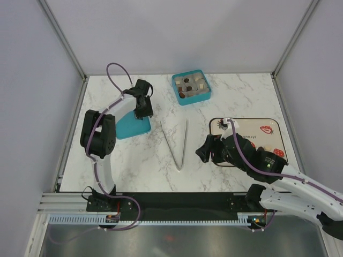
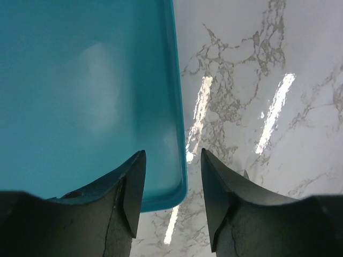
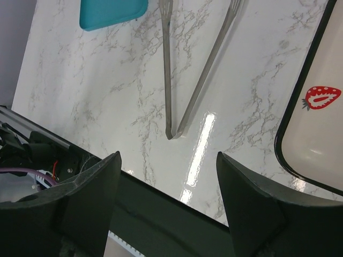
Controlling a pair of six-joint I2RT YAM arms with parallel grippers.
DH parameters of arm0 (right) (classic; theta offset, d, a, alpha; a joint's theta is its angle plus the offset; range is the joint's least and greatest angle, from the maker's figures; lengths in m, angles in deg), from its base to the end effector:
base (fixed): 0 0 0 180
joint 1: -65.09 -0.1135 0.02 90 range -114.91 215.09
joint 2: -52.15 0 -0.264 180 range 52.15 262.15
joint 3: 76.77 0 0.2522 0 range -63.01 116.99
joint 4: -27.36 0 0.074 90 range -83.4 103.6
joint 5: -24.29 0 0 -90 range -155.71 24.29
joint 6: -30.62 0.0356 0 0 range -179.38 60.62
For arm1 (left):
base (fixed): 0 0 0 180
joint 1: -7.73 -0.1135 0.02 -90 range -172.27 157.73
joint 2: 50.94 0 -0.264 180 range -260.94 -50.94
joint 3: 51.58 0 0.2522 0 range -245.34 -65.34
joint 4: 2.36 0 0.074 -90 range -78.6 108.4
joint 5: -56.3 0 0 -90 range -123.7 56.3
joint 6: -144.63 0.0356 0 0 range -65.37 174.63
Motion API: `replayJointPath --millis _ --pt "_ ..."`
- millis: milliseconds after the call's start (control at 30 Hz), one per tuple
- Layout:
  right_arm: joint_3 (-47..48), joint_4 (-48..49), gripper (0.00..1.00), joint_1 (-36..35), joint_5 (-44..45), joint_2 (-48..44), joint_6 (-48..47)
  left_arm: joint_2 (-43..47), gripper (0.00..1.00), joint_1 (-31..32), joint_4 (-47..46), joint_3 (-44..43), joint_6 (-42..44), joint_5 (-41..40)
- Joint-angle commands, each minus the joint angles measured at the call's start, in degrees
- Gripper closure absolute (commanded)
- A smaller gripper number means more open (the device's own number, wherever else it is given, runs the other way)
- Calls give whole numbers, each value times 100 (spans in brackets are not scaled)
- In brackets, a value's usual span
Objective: Pack the chocolate
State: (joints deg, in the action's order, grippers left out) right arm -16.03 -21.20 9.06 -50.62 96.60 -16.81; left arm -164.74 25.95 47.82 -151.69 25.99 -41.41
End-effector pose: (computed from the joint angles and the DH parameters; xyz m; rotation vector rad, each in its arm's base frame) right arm 0.1000 0.1319 0.3113 -0.0982 2.2007 0.7284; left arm 0.4001 -0.1267 0.1973 -0.2840 2.6549 -0.0813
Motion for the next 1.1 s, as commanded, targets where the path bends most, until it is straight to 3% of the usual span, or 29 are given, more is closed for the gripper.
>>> replayJointPath --millis 0,167,267,533,800,933,1067 --pt "30 -9 21 -13 169 -85 -47 -291 47 15 -153 -225 -54 -12" --pt "-127 9 21 -13 178 -138 23 -591 49 24 -215 -146 -19 50" --pt "-286 9 21 -13 178 -234 67 -670 55 24 -215 -6 -71 -12" --pt "-348 202 22 -13 196 -367 -178 -258 97 68 -145 356 -204 436" --pt "487 948 25 -13 46 -77 -996 1394 98 68 470 294 262 972" --pt "575 1634 28 -13 -23 46 -1100 2473 98 68 734 644 657 1156" --pt "724 2056 26 -13 -454 318 -1661 3328 98 68 734 1049 790 1859"
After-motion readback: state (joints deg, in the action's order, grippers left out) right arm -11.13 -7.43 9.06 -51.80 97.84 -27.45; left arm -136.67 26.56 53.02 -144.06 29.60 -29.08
